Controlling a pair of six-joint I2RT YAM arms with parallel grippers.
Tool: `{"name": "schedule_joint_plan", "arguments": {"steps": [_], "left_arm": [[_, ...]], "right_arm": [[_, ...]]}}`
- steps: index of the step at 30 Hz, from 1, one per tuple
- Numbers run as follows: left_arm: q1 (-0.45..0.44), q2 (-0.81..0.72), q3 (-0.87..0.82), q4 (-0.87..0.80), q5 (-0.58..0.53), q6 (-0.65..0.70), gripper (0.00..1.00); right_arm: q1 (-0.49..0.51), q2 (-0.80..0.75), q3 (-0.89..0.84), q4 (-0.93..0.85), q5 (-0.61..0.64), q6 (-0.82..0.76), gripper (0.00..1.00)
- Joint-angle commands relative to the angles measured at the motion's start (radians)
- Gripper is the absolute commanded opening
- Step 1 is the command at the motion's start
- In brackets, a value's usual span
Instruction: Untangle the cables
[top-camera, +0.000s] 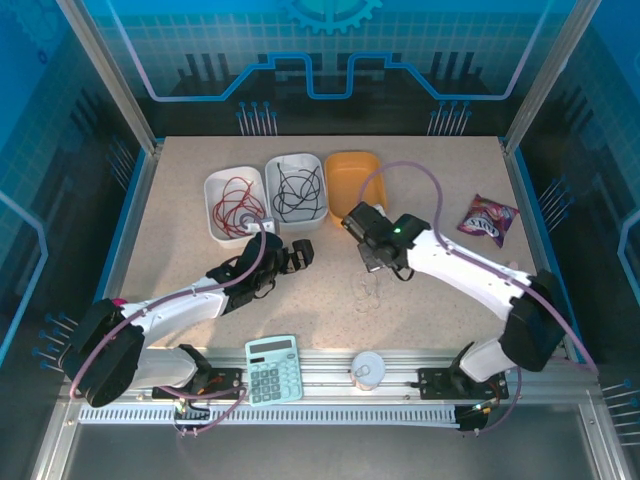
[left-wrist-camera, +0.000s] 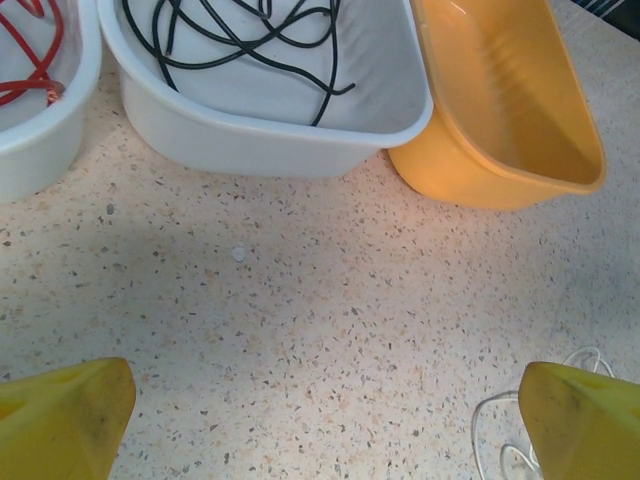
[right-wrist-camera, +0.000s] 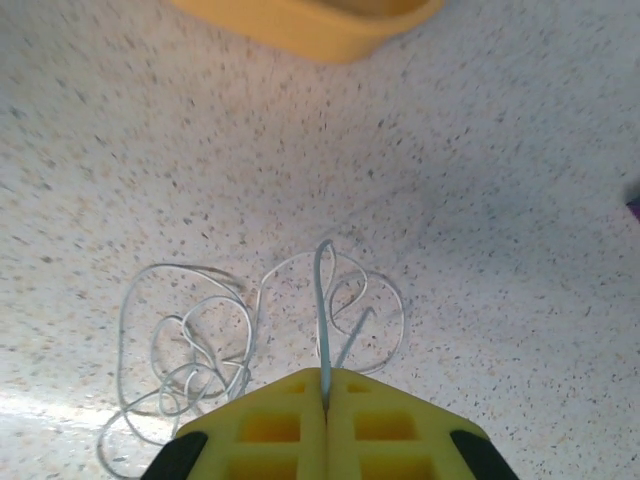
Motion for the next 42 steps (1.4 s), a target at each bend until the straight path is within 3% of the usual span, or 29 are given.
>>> {"name": "schedule_joint_plan", "arguments": {"steps": [1, 16, 22, 27, 34, 42], "left_arm": [[0.007, -0.026, 0.001, 0.021, 0.033, 0.044, 0.99], [0.007, -0.025, 0.006, 0.041, 0.056, 0.062, 0.99], [0.007, -0.014, 0.018, 0.039, 0.062, 0.062, 0.99], [0.008, -0.009, 0.027, 0.049, 0.105, 0.075, 0.99], [0.006, -0.003, 0.03, 0.084, 0.174, 0.091, 0.99], [0.007, -0.008, 0.038, 0.058, 0.162, 0.101, 0.99]], "right_arm": [[0.012, -0.093, 0.006, -0.004, 0.011, -0.003, 0.0], [0.012, -0.368, 0.021, 0.143, -0.05, -0.15, 0.0], [0.013, -0.387, 0.108, 0.138, -0.061, -0.219, 0.0], [0.014, -0.399, 0.172, 0.127, -0.155, -0.258, 0.0], [0.011, -0.337, 0.213, -0.035, -0.064, -0.165, 0.0], [0.012, -0.323, 0.212, 0.002, -0.084, -0.19, 0.0]]}}
